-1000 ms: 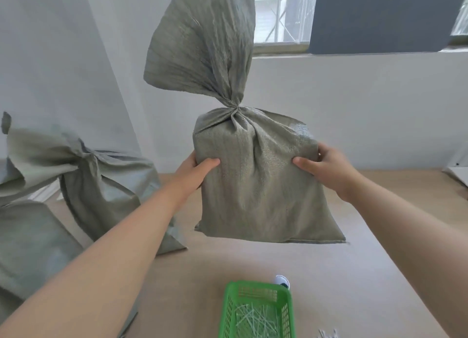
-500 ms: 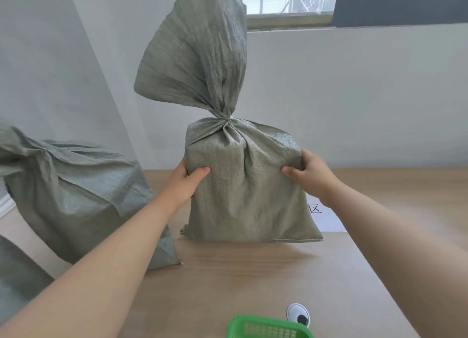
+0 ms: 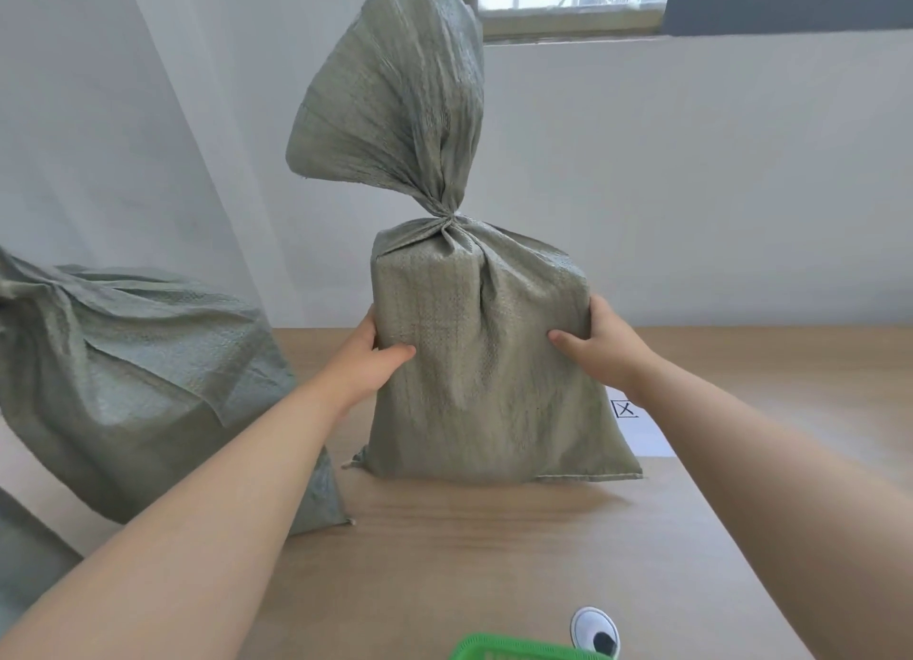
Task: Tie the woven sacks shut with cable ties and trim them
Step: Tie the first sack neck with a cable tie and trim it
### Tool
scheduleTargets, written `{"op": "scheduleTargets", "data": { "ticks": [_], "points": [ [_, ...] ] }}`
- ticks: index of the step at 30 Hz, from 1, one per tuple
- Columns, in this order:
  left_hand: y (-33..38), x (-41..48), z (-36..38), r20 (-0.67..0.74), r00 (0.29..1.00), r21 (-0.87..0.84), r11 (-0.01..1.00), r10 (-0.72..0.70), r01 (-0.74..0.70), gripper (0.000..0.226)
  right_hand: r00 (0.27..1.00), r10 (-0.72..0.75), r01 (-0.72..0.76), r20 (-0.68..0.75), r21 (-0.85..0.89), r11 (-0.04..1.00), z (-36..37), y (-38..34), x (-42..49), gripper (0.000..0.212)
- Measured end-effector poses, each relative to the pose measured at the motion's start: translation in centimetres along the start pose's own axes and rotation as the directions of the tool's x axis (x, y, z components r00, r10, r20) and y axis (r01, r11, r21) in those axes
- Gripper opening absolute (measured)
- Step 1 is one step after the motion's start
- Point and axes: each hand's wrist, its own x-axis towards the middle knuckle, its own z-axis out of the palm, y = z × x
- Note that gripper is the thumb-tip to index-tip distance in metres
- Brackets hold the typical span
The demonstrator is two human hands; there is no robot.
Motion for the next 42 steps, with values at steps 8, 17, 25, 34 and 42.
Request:
{"op": "scheduleTargets", "data": {
  "ticks": [8, 17, 25, 34, 42],
  "points": [
    [-1.9, 1.4, -0.9, 0.015, 0.999, 0.022, 0.999, -0.043, 0.043, 0.073, 1.000, -0.008, 0.007, -0.022, -0.033, 0.999, 0.2, 0.5, 0.2, 0.056],
    [-2.8, 1.7, -0.7, 0.022, 0.998, 0.044, 0.998, -0.053, 0.052, 0.077, 0.999, 0.010, -0.012, -0.034, -0.050, 0.999, 0.3, 1.2, 0.1, 0.057],
    [-3.2, 1.5, -0.9, 0.001, 0.998, 0.039, 0.998, -0.057, 0.057, 0.080, 0.999, 0.031, -0.033, -0.026, -0.044, 0.998, 0.0, 1.0, -0.3, 0.073],
    [-2.2, -2.3, -1.6, -0.043, 0.998, 0.100, 0.994, -0.050, 0.054, 0.085, 0.997, 0.060, -0.065, -0.048, -0.133, 0.989, -0.7, -0.8, -3.7, 0.089],
    [-0.2, -10.1, -3.1, -0.051, 0.999, 0.038, 0.999, -0.002, 0.004, 0.081, 0.997, 0.039, -0.043, -0.062, -0.064, 0.997, -1.7, -4.3, -10.4, 0.087]
  ]
}}
